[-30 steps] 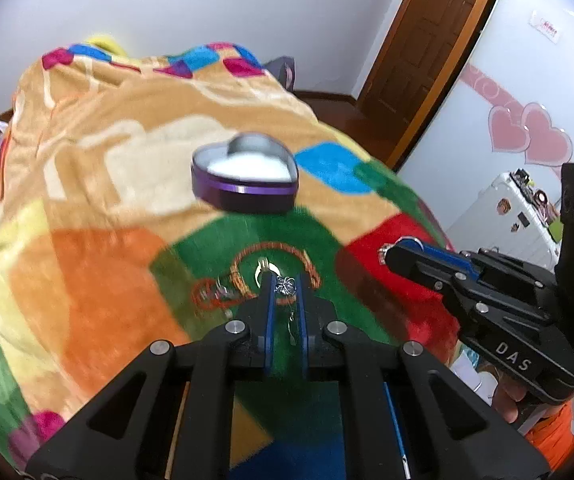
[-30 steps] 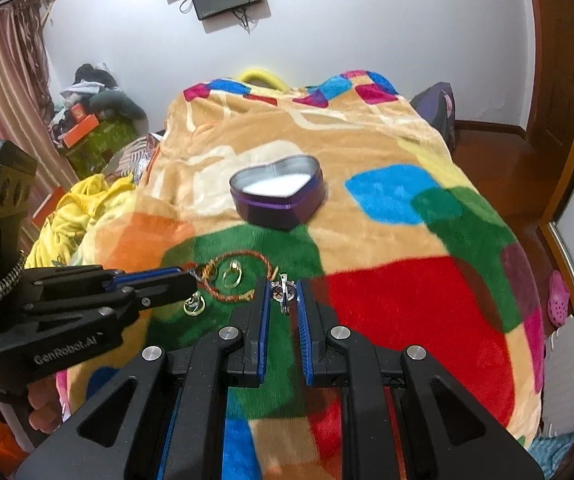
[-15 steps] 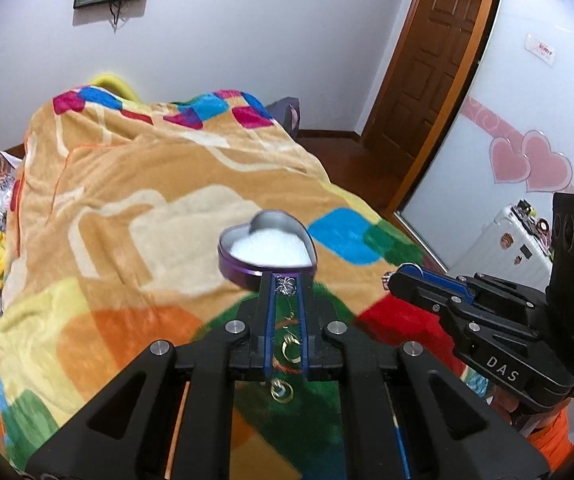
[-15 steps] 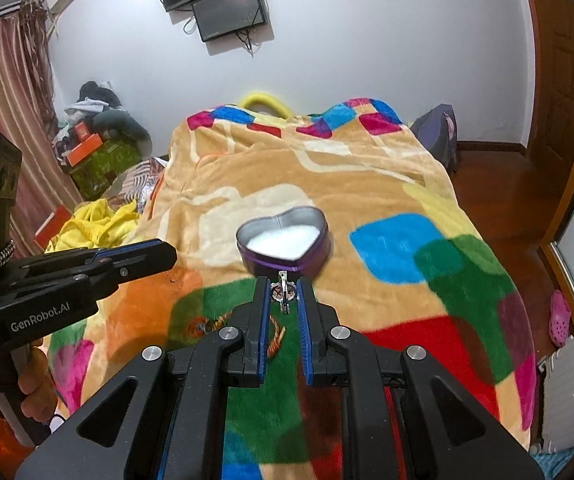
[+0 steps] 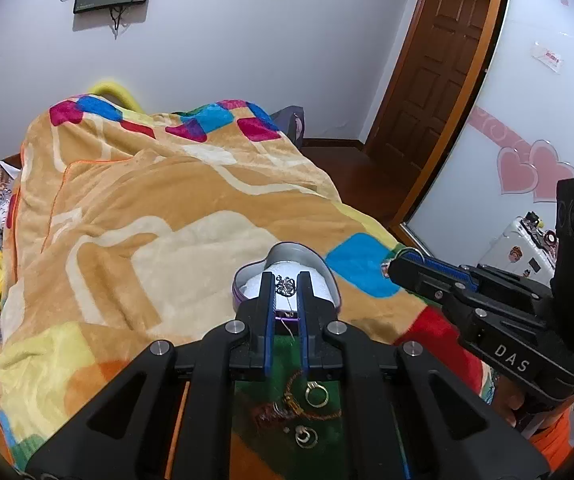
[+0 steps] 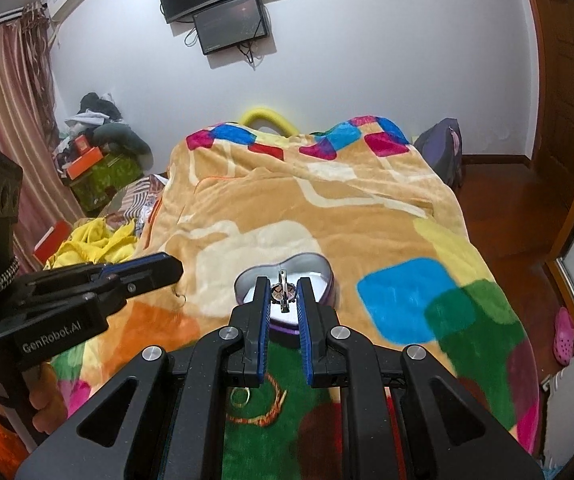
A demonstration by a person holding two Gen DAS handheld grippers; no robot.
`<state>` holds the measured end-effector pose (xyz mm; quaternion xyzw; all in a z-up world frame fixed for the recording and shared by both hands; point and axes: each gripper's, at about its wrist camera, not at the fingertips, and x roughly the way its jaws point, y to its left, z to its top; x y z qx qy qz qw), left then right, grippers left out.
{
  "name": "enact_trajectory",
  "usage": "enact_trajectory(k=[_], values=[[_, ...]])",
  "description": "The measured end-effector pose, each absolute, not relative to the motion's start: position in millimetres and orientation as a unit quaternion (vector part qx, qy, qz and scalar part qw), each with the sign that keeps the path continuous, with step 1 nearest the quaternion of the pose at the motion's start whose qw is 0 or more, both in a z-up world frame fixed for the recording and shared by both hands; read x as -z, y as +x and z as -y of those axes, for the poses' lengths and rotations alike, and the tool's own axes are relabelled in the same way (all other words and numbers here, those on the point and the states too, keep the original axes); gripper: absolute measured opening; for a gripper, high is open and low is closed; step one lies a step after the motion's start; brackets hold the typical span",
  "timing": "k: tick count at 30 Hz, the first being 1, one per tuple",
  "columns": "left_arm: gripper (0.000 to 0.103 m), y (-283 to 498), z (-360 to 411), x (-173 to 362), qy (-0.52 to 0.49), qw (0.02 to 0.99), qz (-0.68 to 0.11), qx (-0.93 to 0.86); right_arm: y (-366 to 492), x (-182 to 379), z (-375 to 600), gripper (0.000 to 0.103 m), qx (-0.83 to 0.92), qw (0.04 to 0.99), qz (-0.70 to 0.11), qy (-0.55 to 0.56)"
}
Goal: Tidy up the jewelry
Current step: 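Lower both held silver pieces into the purple heart tin and open both tools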
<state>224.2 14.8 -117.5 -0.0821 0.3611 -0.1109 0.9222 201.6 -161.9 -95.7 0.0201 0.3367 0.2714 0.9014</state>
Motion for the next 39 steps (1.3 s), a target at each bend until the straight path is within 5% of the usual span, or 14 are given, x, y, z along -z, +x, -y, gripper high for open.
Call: enact_trajectory(k=[34, 39], values=[[0.009, 288.5, -2.4, 174.2, -0.05, 0.889, -0.435, 0.133, 255.3, 138.8, 145.8, 0.012, -0.287, 0.866, -0.409, -0.001], [0.018, 282.9, -5.4, 167.9, -0.054, 0.892, -0.429, 0.131, 249.7, 135.0, 142.8, 0.012, -0.284, 0.869, -0.405, -0.019]])
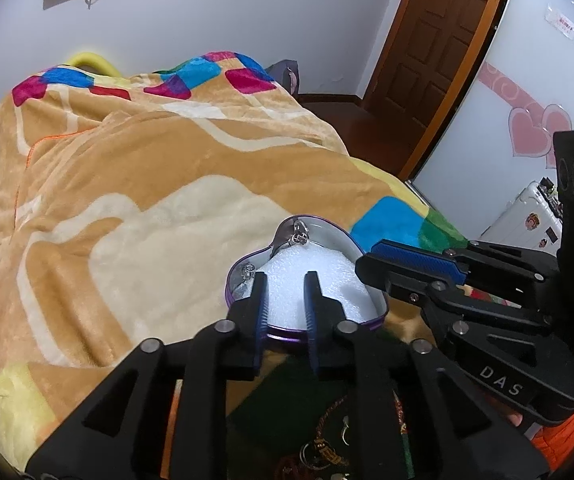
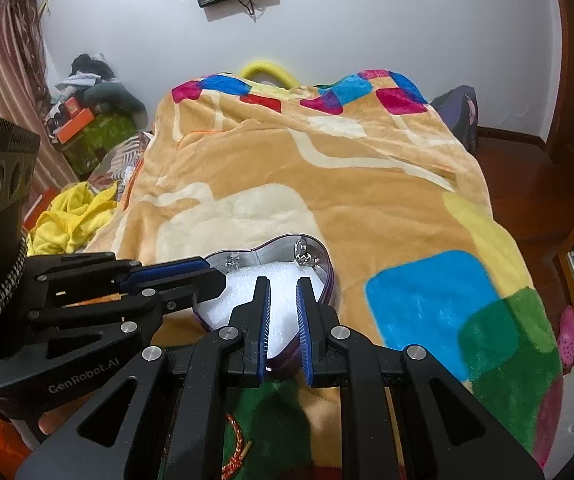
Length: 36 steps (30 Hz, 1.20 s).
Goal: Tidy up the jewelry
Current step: 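Lower both held silver pieces into the purple heart tin and open both tools, then grasp the gold-and-red bracelet with the right tool while the left tool grasps a gold earring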
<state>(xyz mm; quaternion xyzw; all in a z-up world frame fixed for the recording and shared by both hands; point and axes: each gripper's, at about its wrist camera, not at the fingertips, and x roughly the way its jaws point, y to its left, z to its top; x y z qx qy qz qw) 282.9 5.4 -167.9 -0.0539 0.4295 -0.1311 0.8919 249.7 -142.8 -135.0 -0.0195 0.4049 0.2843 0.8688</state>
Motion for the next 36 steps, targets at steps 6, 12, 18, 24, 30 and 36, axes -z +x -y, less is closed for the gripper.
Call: enact_trajectory(k=[6, 12, 18, 24, 30, 36], values=[[0.025, 266.8, -13.6, 151.6, -0.053, 0.901, -0.414, 0.117, 237.9, 125.6, 140.6, 0.014, -0.275, 0.877, -0.393, -0.037], [0.035, 244.9, -23.2, 135.8, -0.053, 0.909, -0.4, 0.099, 222.9, 114.9, 143.2, 0.016, -0.272, 0.881, -0.385, -0.04], [0.035, 225.7, -28.5, 132.0, -0.052, 0.909, -0.404, 0.09, 206.9, 109.8, 145.2, 0.024, -0.271, 0.883, -0.38, -0.042], [0.035, 210.0, -33.4, 140.6, -0.057, 0.902, -0.421, 0.082, 193.3, 111.1, 147.0, 0.024, -0.264, 0.883, -0.385, -0.046], [0.035, 198.2, -35.7, 152.5, -0.058, 0.894, -0.438, 0.077, 185.0, 120.7, 148.0, 0.024, -0.251, 0.88, -0.401, -0.048], [0.035, 186.7, -33.6, 164.3, -0.055, 0.887, -0.451, 0.081, 176.2, 141.7, 146.0, 0.024, -0.246, 0.868, -0.428, -0.051]])
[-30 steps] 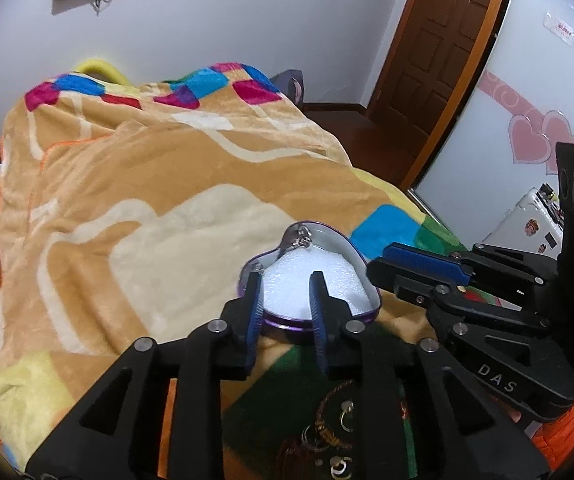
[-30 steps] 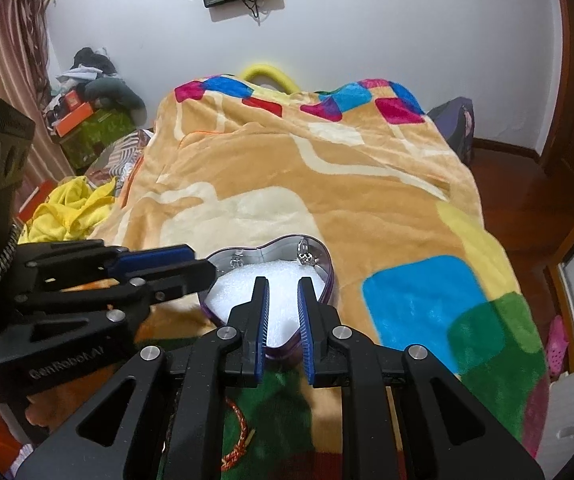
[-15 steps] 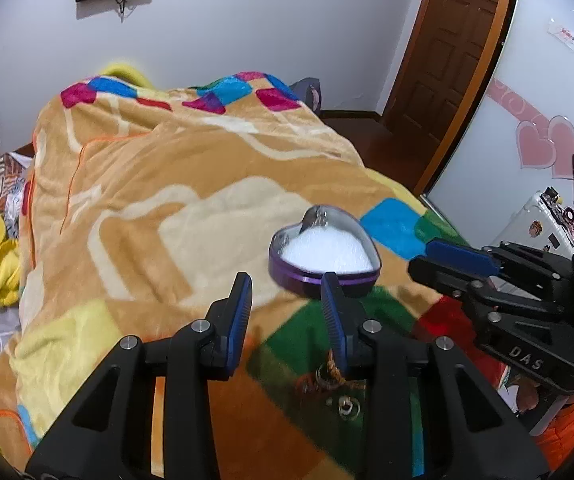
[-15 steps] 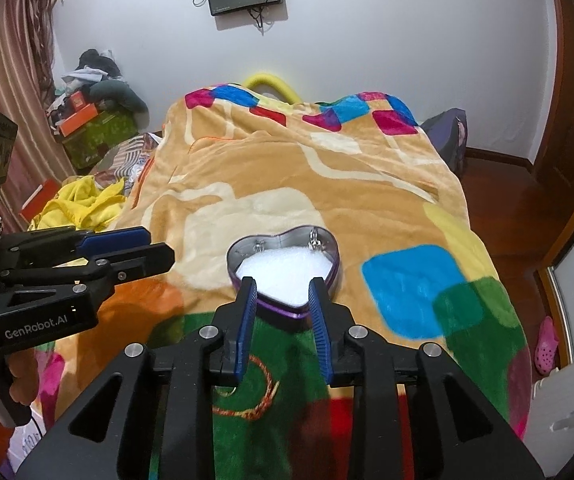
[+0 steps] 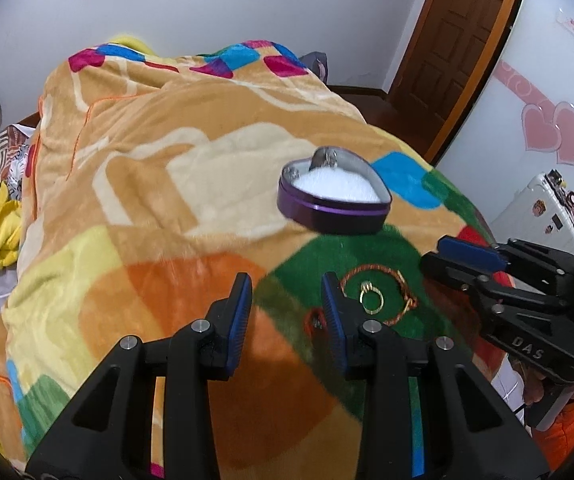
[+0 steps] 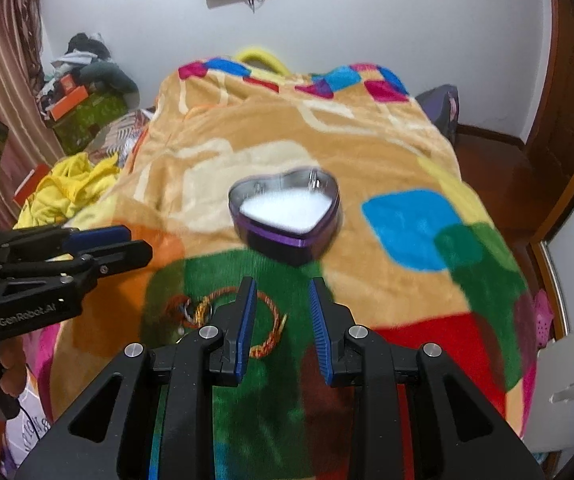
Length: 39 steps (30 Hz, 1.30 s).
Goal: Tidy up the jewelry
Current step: 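Grasp the gold-and-red bracelet with the right tool while the left tool grasps a gold earring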
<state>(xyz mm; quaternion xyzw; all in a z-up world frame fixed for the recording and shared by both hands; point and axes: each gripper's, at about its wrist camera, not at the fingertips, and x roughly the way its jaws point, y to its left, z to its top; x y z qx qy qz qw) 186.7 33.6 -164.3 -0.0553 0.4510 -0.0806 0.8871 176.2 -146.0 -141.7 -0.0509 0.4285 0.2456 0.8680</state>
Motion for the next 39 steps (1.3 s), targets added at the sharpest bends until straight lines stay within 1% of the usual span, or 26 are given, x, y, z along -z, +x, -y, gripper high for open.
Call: enact_trajectory(k=[7, 14, 16, 18, 20, 30, 39], values=[[0.035, 176.4, -27.3, 175.4, -0.055, 0.88, -0.462, 0.095, 170.1, 170.8, 141.8, 0.024, -0.248, 0.847, -0.468, -0.05], [0.035, 171.7, -21.0, 182.4, -0.049, 0.877, -0.467, 0.101, 164.4, 177.5, 140.3, 0.024, -0.248, 0.848, -0.465, -0.061], [0.035, 170.3, -19.5, 183.1, -0.048, 0.877, -0.467, 0.103, 163.9, 178.9, 141.3, 0.02, -0.25, 0.848, -0.463, -0.06], [0.035, 170.2, -17.3, 183.1, -0.048, 0.877, -0.467, 0.107, 165.9, 180.0, 142.3, 0.011, -0.251, 0.849, -0.462, -0.055], [0.035, 169.8, -14.4, 183.8, -0.047, 0.876, -0.468, 0.112, 167.0, 179.7, 144.1, 0.008, -0.251, 0.85, -0.461, -0.045], [0.035, 176.7, 6.7, 187.6, -0.013, 0.876, -0.467, 0.12, 169.0, 161.8, 163.8, 0.007, -0.224, 0.875, -0.427, -0.04], [0.031, 187.8, 26.6, 180.5, -0.01, 0.879, -0.454, 0.144, 173.1, 153.9, 194.8, 0.007, -0.197, 0.887, -0.417, -0.018]])
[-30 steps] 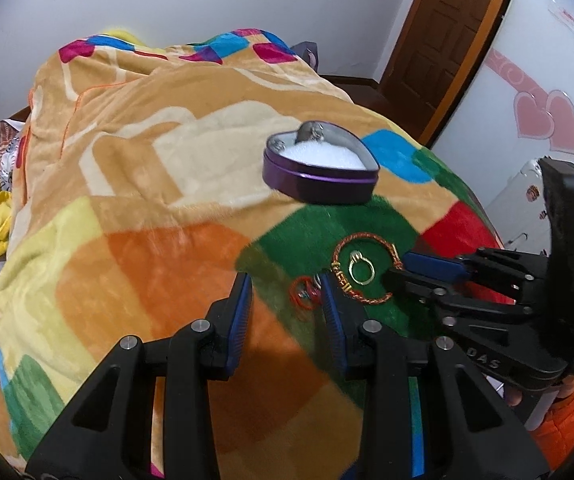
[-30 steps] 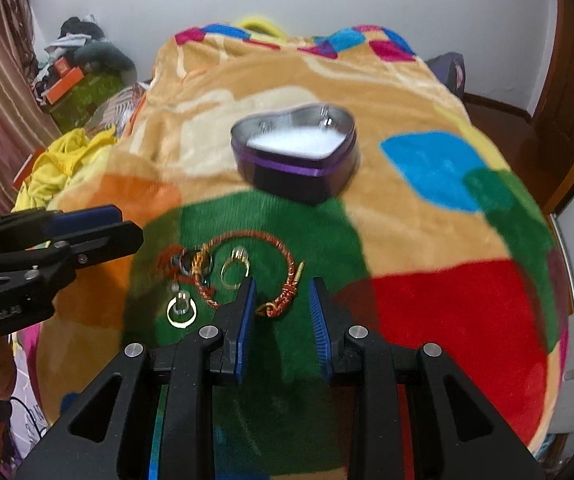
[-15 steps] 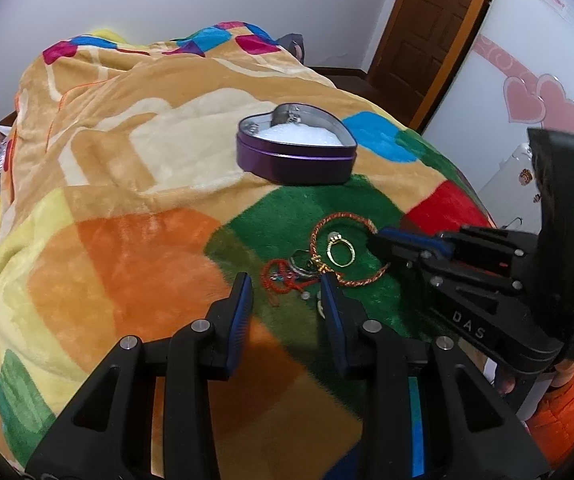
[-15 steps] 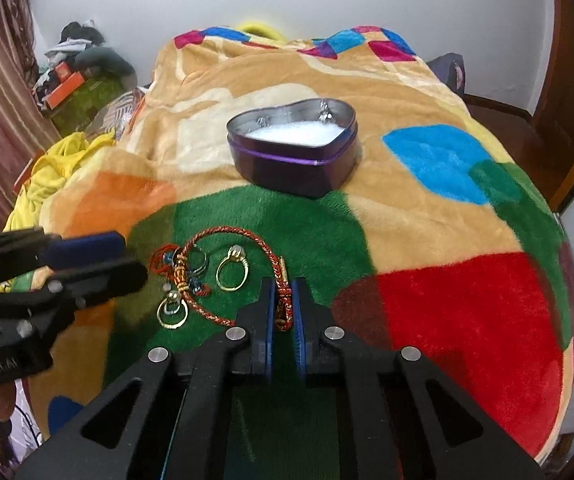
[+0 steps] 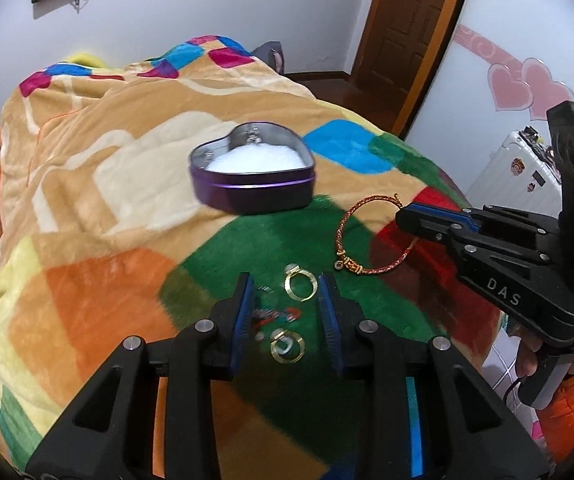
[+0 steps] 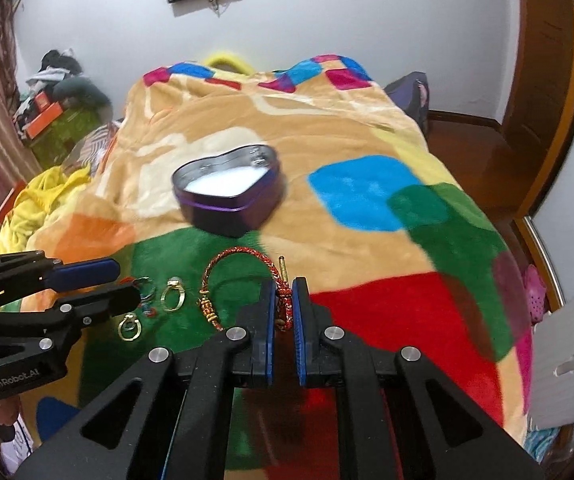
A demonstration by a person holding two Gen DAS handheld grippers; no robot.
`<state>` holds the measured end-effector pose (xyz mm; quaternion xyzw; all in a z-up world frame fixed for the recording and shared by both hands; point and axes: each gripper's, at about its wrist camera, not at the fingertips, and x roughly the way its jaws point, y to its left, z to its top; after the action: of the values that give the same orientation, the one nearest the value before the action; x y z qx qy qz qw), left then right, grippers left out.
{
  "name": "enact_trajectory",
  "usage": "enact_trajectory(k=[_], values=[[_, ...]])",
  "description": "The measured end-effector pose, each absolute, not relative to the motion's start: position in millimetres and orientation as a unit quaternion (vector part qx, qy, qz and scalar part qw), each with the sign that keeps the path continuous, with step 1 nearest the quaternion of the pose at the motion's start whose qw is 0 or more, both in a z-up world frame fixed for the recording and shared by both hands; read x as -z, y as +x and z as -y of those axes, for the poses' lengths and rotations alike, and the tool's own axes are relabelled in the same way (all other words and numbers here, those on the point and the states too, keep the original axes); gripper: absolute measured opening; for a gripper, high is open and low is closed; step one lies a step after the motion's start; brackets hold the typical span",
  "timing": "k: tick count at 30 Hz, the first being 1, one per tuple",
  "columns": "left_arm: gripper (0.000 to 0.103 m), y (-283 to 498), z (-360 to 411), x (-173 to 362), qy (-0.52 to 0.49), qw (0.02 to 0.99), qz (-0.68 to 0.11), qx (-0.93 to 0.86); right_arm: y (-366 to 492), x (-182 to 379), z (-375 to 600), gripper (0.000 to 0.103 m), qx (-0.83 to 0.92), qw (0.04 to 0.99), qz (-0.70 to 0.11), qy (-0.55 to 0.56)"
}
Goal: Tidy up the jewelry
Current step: 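Grasp the gold-and-red bracelet with the right tool while the left tool grasps a gold earring, then carry the bracelet and earring into the heart tin and open both tools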
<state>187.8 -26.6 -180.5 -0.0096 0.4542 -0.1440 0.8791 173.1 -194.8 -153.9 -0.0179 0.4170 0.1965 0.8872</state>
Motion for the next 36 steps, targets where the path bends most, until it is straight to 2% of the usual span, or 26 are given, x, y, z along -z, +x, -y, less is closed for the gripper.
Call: enact_trajectory(k=[2, 8, 13, 14, 36], values=[[0.025, 194.7, 32.9, 184.6, -0.007, 0.875, -0.461, 0.146, 173.5, 153.8, 198.6, 0.007, -0.192, 0.888, -0.418, -0.013], [0.018, 208.2, 41.7, 199.8, -0.004, 0.866, -0.48, 0.139, 173.9, 155.0, 205.8, 0.007, -0.193, 0.887, -0.42, -0.006], [0.018, 209.2, 40.0, 204.9, -0.012, 0.866, -0.481, 0.135, 172.0, 150.9, 203.6, 0.007, -0.2, 0.889, -0.411, -0.009], [0.003, 208.4, 39.7, 203.7, -0.012, 0.868, -0.479, 0.134, 172.6, 150.1, 203.1, 0.007, -0.201, 0.89, -0.41, -0.008], [0.001, 204.1, 12.9, 151.3, -0.04, 0.9, -0.416, 0.121, 180.2, 107.3, 187.2, 0.007, -0.218, 0.909, -0.355, 0.0]])
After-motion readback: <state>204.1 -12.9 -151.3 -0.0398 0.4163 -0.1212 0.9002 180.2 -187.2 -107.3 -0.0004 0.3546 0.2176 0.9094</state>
